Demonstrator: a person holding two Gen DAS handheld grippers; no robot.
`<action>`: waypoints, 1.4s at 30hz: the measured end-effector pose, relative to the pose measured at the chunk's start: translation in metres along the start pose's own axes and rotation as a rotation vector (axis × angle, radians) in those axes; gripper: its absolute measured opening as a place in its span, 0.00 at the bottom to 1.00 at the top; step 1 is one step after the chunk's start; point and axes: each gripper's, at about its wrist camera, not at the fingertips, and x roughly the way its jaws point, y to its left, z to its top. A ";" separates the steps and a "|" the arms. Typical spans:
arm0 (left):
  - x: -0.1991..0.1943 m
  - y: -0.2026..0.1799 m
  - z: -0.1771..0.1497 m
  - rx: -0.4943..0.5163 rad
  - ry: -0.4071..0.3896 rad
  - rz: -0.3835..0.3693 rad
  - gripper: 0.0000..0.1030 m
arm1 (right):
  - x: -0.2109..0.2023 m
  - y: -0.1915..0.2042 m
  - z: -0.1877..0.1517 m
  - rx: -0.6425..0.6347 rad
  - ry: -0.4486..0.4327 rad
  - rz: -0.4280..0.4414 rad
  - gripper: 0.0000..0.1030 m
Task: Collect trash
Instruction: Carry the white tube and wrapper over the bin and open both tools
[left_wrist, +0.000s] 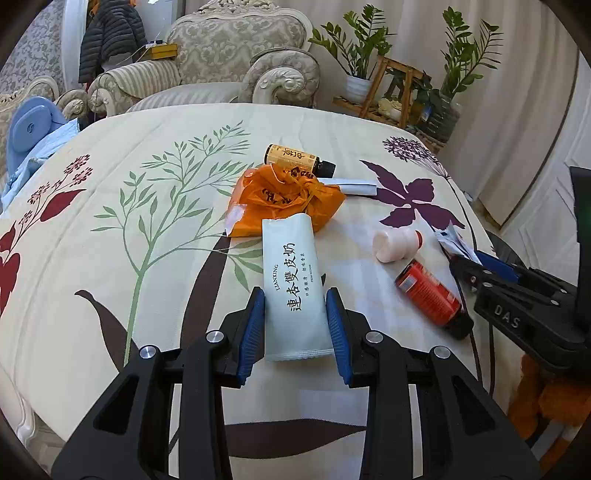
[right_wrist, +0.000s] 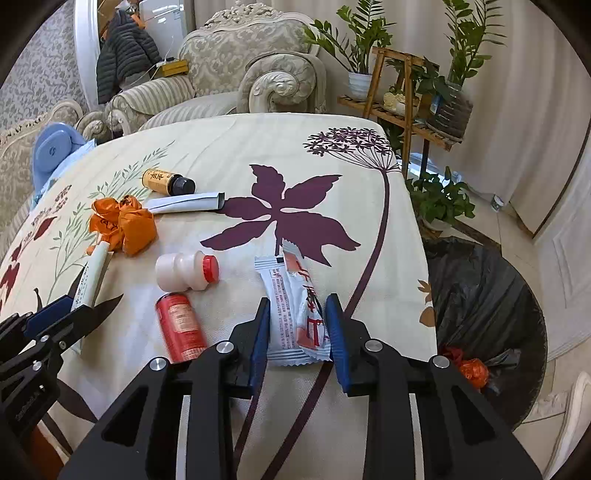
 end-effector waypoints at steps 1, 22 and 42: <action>0.000 0.000 0.000 0.000 -0.002 -0.001 0.32 | -0.001 0.000 0.000 0.000 -0.003 -0.001 0.30; -0.016 -0.034 -0.008 0.044 -0.054 -0.020 0.32 | -0.046 -0.051 -0.026 0.127 -0.113 -0.077 0.30; -0.019 -0.150 -0.005 0.221 -0.106 -0.184 0.32 | -0.073 -0.130 -0.041 0.266 -0.177 -0.212 0.30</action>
